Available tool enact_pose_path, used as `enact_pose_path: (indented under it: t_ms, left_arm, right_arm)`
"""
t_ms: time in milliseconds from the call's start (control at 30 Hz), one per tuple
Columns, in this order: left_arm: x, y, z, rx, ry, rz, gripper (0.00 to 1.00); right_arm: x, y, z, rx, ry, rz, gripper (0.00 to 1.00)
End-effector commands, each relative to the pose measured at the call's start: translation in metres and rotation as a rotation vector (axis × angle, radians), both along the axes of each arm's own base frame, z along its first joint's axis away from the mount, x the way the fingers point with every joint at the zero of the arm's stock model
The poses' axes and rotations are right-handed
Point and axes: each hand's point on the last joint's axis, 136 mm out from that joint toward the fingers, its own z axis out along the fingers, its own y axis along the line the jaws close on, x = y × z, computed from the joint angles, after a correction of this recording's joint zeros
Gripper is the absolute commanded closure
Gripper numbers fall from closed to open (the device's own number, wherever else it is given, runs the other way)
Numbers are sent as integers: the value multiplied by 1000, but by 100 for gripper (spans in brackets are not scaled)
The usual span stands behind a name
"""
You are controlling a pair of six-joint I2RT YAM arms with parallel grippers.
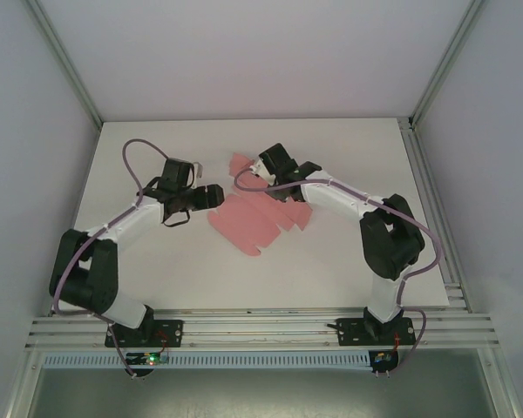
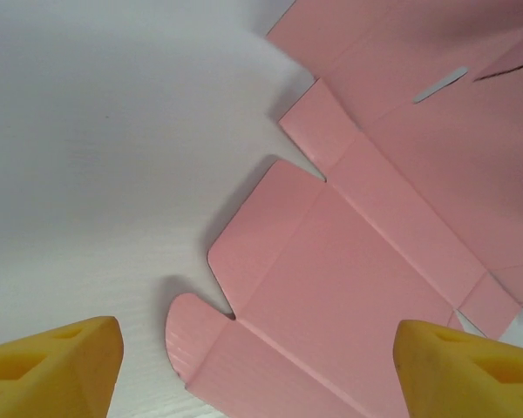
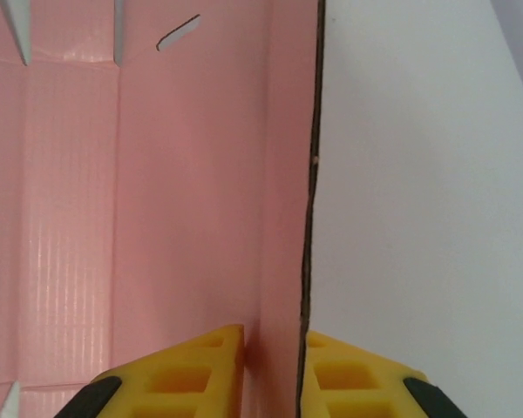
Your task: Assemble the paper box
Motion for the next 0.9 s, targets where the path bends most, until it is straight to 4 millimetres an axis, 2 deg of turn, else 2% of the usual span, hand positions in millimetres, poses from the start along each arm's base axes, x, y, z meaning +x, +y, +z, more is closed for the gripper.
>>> enact_pose_path:
  t_ms: [0, 133, 333, 433, 600, 667, 867]
  left_arm:
    - [17, -5, 11, -44, -9, 2, 20]
    - [24, -11, 9, -74, -2, -14, 22]
    - [39, -14, 12, -82, -7, -24, 22]
    - [46, -17, 10, -90, -4, -33, 22]
    - [60, -23, 11, -113, -8, -52, 22]
    - [68, -25, 9, -114, -5, -57, 22]
    - [95, -32, -2, -116, 4, -105, 25]
  right_arm:
    - [12, -19, 10, -96, -50, -57, 82]
    - [12, -24, 8, -149, -61, -74, 82]
    - [20, -32, -8, -236, -59, -107, 82]
    - [27, -40, -14, -300, -74, -127, 91]
    - [27, -37, -22, -304, -57, -103, 89]
    - [26, -36, -23, -299, -51, -90, 97]
    - [20, -25, -17, -206, -42, -54, 100]
